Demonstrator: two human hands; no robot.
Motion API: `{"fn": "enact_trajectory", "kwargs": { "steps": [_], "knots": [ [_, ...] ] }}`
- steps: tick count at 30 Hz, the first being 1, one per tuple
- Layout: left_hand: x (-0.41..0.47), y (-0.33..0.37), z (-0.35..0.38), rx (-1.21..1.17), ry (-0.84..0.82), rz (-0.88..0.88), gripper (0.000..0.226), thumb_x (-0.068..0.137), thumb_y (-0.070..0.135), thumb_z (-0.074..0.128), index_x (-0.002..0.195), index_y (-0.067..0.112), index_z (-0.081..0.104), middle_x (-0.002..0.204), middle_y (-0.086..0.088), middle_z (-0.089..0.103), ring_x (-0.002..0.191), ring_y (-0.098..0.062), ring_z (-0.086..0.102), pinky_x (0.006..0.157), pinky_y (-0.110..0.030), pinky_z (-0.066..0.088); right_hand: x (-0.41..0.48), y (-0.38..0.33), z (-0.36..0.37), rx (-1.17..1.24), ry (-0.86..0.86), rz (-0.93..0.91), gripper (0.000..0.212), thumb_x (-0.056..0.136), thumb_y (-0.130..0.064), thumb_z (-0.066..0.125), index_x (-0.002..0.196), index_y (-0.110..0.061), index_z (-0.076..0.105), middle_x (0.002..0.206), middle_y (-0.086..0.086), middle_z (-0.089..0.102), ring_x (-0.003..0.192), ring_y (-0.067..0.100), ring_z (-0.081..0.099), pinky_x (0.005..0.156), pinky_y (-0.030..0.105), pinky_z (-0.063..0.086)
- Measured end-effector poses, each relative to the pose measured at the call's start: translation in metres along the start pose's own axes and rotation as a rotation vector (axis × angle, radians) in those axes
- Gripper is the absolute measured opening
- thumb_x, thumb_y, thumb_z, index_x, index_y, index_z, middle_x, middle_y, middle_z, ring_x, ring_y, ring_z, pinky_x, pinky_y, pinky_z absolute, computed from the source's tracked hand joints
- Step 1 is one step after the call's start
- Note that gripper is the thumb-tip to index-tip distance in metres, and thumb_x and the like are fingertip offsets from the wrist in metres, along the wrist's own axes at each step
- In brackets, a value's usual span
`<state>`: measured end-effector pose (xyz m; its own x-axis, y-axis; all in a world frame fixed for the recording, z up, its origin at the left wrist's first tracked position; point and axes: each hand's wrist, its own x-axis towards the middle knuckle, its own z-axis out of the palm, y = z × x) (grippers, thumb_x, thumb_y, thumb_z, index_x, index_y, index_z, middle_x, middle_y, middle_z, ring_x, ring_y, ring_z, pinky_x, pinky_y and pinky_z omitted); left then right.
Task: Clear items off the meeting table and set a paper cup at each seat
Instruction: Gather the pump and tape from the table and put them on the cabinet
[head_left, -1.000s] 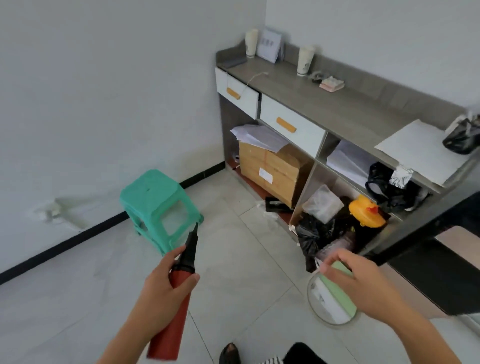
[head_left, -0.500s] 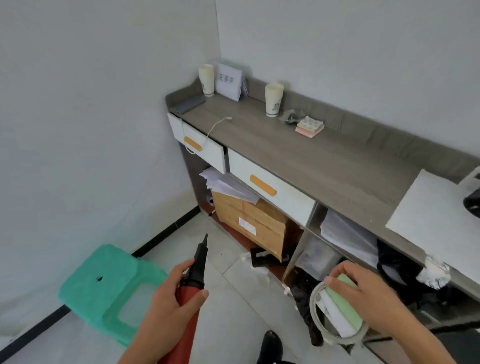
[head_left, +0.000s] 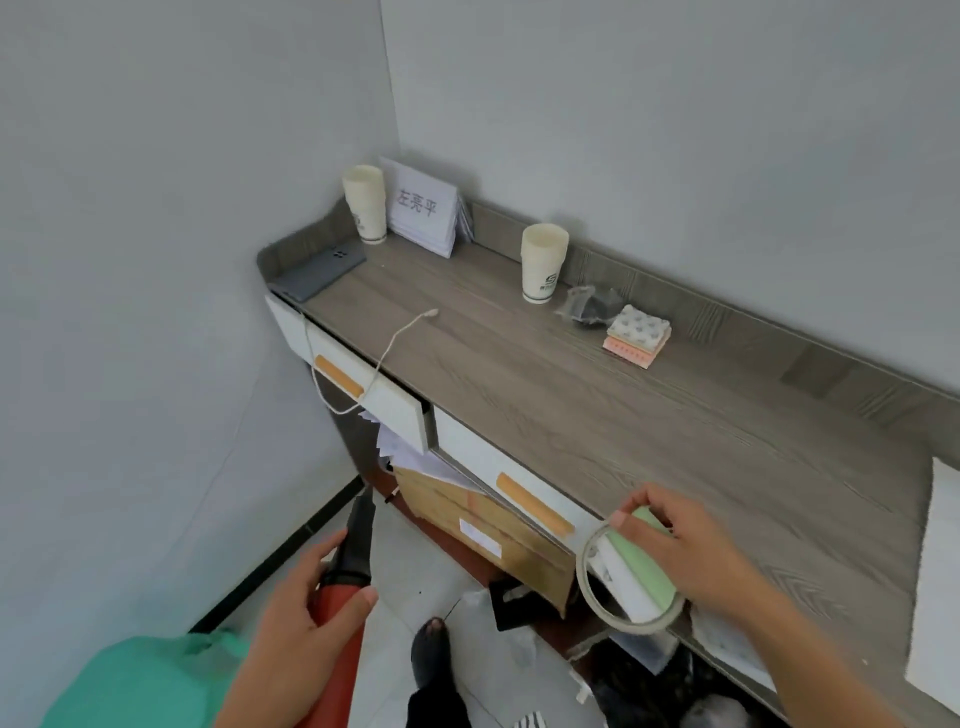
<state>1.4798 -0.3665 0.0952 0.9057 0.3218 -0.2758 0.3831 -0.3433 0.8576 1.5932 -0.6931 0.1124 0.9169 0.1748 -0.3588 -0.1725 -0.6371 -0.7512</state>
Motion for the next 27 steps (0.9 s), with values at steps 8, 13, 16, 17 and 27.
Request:
{"fn": "enact_trajectory", "kwargs": {
  "steps": [8, 13, 16, 17, 27],
  "knots": [
    [0.162, 0.078, -0.001, 0.078, -0.253, 0.205, 0.053, 0.083, 0.018, 0.073, 0.120, 0.048, 0.050, 0.107, 0.010, 0.067, 0.086, 0.001, 0.065, 0.074, -0.021, 0.048, 0.064, -0.027, -0.030, 0.290, 0.384, 0.156, 0.012, 0.094, -0.025, 0.059, 0.092, -0.015, 0.064, 0.080, 0.007, 0.065, 0.068, 0.019, 0.056, 0.057, 0.028, 0.041],
    [0.209, 0.107, 0.033, 0.085, -0.460, 0.269, 0.058, 0.082, 0.024, 0.074, 0.131, 0.042, 0.049, 0.118, 0.013, 0.063, 0.103, 0.000, 0.063, 0.089, -0.024, 0.049, 0.114, -0.017, -0.053, 0.496, 0.515, 0.243, 0.004, 0.091, -0.019, 0.063, 0.091, -0.016, 0.066, 0.087, 0.012, 0.067, 0.073, 0.021, 0.059, 0.064, 0.034, 0.047],
    [0.220, 0.116, 0.049, 0.077, -0.478, 0.282, 0.053, 0.083, 0.021, 0.074, 0.123, 0.047, 0.050, 0.113, 0.011, 0.065, 0.100, -0.001, 0.063, 0.079, -0.017, 0.049, 0.166, -0.015, -0.082, 0.477, 0.624, 0.224, 0.005, 0.092, -0.016, 0.062, 0.094, -0.016, 0.066, 0.088, 0.004, 0.065, 0.083, 0.024, 0.062, 0.074, 0.045, 0.054],
    [0.223, 0.118, 0.053, 0.082, -0.474, 0.274, 0.053, 0.083, 0.020, 0.074, 0.121, 0.048, 0.049, 0.112, 0.010, 0.065, 0.098, -0.002, 0.063, 0.075, -0.017, 0.049, 0.186, -0.016, -0.092, 0.458, 0.653, 0.209, 0.010, 0.091, -0.017, 0.062, 0.100, -0.013, 0.066, 0.088, 0.000, 0.064, 0.086, 0.025, 0.062, 0.078, 0.045, 0.055],
    [0.231, 0.125, 0.063, 0.109, -0.318, 0.146, 0.056, 0.075, 0.023, 0.077, 0.116, 0.054, 0.053, 0.114, 0.007, 0.068, 0.099, -0.001, 0.065, 0.085, -0.025, 0.048, 0.295, 0.001, -0.100, -0.095, 0.794, 0.228, 0.027, 0.094, -0.035, 0.051, 0.110, -0.019, 0.065, 0.110, 0.008, 0.068, 0.106, 0.031, 0.060, 0.082, 0.038, 0.047]
  ]
}}
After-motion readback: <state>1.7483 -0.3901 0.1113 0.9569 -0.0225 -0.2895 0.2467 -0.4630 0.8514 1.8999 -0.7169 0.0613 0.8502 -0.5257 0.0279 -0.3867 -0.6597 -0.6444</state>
